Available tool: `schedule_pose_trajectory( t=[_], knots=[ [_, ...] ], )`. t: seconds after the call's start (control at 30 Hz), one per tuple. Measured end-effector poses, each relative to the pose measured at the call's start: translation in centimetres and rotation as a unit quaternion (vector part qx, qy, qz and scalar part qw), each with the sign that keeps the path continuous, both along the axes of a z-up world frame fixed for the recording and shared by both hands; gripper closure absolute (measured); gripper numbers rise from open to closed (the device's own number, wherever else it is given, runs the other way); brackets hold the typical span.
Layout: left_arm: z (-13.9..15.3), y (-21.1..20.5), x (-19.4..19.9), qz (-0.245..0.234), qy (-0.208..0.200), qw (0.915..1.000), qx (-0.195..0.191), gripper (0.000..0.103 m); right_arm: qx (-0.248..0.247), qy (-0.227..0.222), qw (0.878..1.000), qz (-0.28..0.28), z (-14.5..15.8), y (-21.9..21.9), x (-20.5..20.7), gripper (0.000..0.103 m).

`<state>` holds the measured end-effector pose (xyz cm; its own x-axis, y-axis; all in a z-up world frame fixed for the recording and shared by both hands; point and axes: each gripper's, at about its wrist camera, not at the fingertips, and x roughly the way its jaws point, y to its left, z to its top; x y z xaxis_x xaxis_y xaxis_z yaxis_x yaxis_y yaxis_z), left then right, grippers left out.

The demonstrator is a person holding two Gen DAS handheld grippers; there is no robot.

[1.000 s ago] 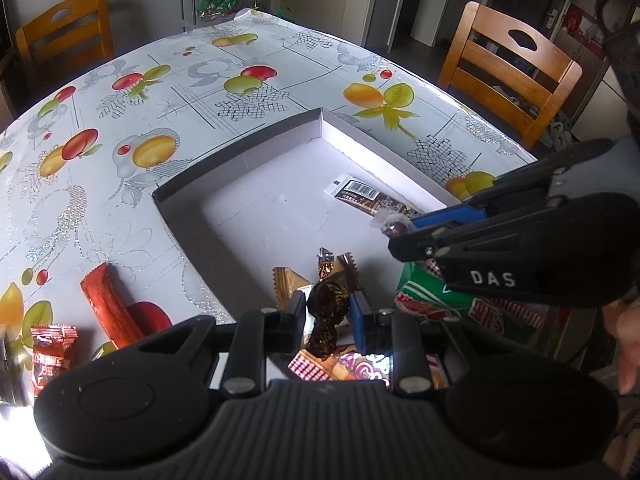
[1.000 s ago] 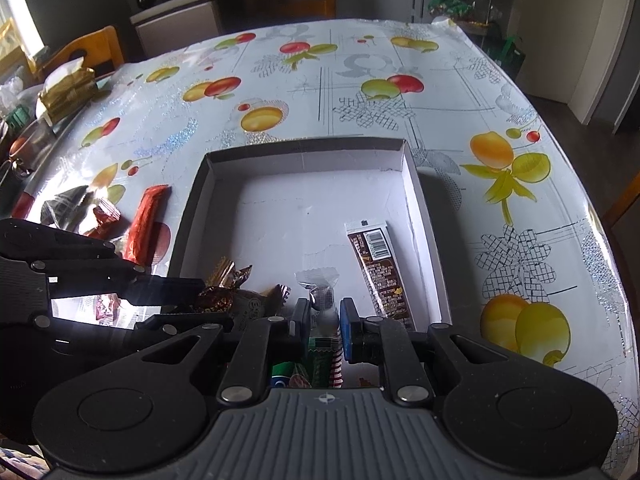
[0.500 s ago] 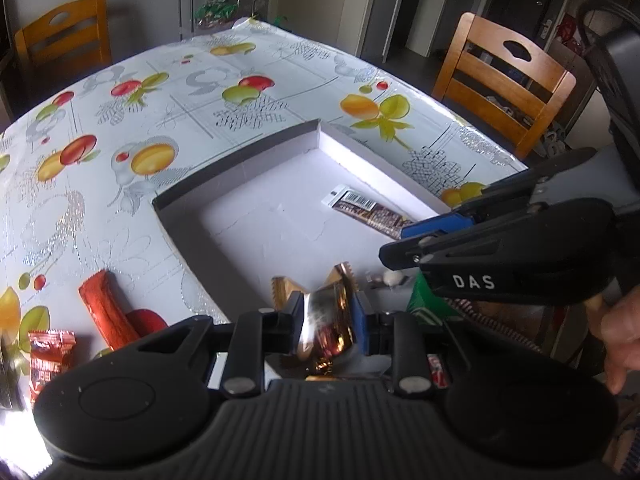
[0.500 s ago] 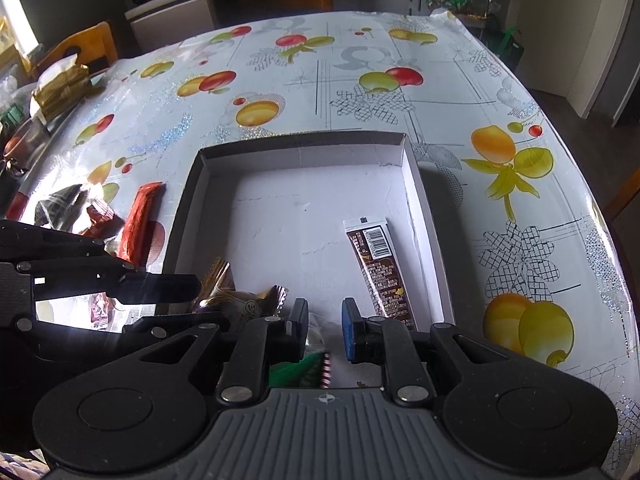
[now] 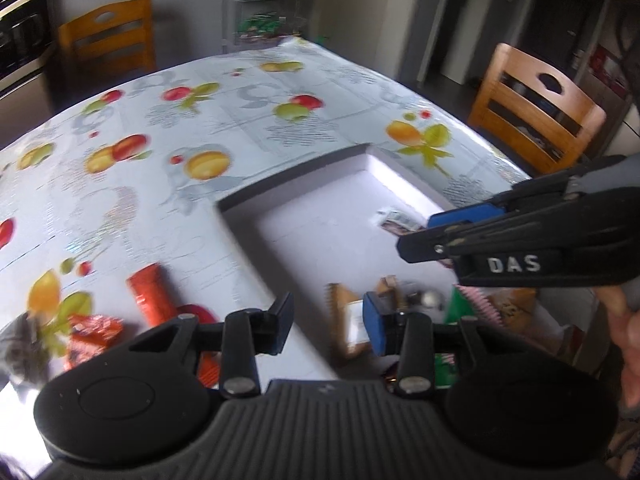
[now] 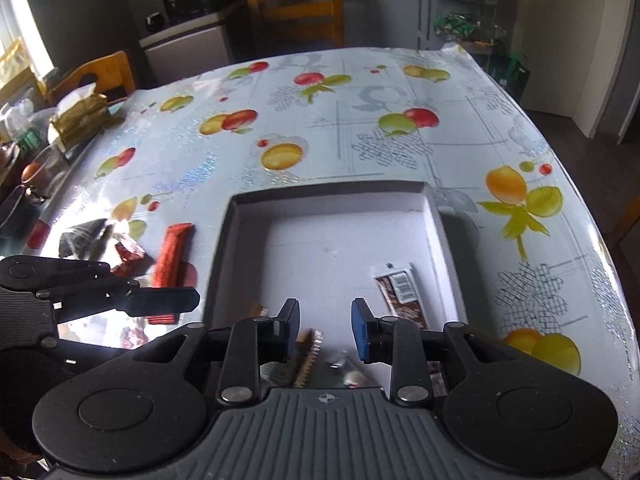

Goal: Organize snacks
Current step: 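Move both grippers back over the remaining snacks on the table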

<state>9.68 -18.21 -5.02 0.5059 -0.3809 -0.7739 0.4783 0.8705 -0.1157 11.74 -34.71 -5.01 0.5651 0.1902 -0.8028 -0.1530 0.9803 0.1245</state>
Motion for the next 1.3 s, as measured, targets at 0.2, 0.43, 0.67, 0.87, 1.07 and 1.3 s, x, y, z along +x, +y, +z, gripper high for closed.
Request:
schedule_pose_trajectory(
  t=[0.2, 0.43, 0.67, 0.87, 1.07, 1.3],
  knots=[
    [0.0, 3.5, 0.0, 0.056, 0.001, 0.9984, 0.012, 0.066, 0.006, -0.004, 0.999, 0.035, 0.4, 2.7, 0.4, 0.073],
    [-0.7, 7.1, -0.5, 0.115, 0.005, 0.9925, 0.042, 0.066, 0.007, -0.008, 0.997, 0.074, 0.7, 6.1, 0.7, 0.072],
    [-2.1, 8.7, -1.0, 0.132, 0.011, 0.9891, 0.064, 0.066, 0.003, -0.001, 0.995, 0.098, 0.4, 8.4, 1.3, 0.069],
    [-3.5, 9.1, -0.7, 0.148, 0.020, 0.9864, 0.069, 0.066, -0.007, 0.009, 0.994, 0.111, -0.1, 9.5, 1.9, 0.069],
    [-4.5, 9.7, 0.2, 0.173, 0.027, 0.9831, 0.053, 0.066, -0.018, 0.016, 0.992, 0.122, -0.6, 10.7, 2.5, 0.065],
    [-5.7, 10.7, 1.0, 0.192, 0.040, 0.9802, 0.028, 0.066, -0.023, 0.025, 0.991, 0.132, -1.5, 12.4, 4.0, 0.065]
  ],
)
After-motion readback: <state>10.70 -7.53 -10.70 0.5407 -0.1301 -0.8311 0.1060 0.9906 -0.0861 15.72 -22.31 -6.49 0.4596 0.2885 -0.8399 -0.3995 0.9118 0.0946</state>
